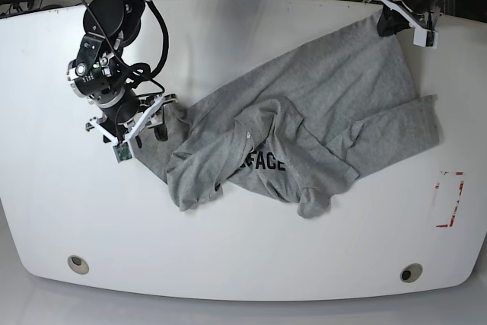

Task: Fold the T-shirt properly
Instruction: 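Grasp the shirt edge with the left gripper and drag it outward, then grasp a shirt corner with the right gripper, pull it away from the left gripper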

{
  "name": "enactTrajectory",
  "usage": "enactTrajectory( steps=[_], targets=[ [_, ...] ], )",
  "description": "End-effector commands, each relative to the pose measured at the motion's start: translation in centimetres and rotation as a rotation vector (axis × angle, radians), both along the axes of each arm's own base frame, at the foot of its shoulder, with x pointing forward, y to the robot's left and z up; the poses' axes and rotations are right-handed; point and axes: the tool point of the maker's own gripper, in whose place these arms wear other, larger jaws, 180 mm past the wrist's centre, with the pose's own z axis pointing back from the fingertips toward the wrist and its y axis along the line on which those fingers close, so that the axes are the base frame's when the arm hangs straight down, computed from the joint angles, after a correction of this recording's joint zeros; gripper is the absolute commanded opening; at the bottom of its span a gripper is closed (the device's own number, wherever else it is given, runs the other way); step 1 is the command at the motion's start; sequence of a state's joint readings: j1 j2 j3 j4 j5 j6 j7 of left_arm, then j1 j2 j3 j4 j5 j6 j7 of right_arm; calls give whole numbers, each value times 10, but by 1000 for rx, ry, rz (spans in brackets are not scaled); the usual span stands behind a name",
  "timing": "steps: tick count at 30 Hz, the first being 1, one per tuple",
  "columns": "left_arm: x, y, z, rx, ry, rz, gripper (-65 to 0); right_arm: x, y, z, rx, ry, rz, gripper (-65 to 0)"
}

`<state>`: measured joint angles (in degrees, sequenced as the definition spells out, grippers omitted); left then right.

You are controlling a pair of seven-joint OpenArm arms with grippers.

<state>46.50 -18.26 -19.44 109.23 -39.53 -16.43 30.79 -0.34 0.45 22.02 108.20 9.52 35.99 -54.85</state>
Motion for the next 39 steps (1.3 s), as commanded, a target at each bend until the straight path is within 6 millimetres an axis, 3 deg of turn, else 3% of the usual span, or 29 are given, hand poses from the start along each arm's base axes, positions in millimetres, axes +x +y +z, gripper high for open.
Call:
enactTrajectory(
  steps=[1, 5, 11, 15, 21, 28, 31, 39],
  targets=[
    [3, 14, 11, 28, -33, 11, -650, 15, 1, 4, 18, -21, 13, -270],
    [2, 30, 20, 62, -59, 7, -650, 28, 4, -7, 54, 14, 19, -239],
    [-5, 51, 23, 111, -23, 30, -650, 42, -4, -34, 88, 98, 18, -236],
    [-6, 62, 27, 126, -35, 74, -650, 53, -16, -41, 96, 124, 32, -236],
    [-6, 62, 27, 126, -36, 76, -650, 58, -30, -59, 131, 189, 2, -236],
    [-6, 62, 27, 126, -36, 76, -650, 50, -25, -78, 163, 250, 2, -239],
    [-6, 62, 27, 126, -36, 76, -650, 42, -10, -88, 190, 273, 14, -239],
    [-5, 62, 27, 126, -37, 76, -650, 33, 8, -97, 223, 295, 27, -244]
  ],
)
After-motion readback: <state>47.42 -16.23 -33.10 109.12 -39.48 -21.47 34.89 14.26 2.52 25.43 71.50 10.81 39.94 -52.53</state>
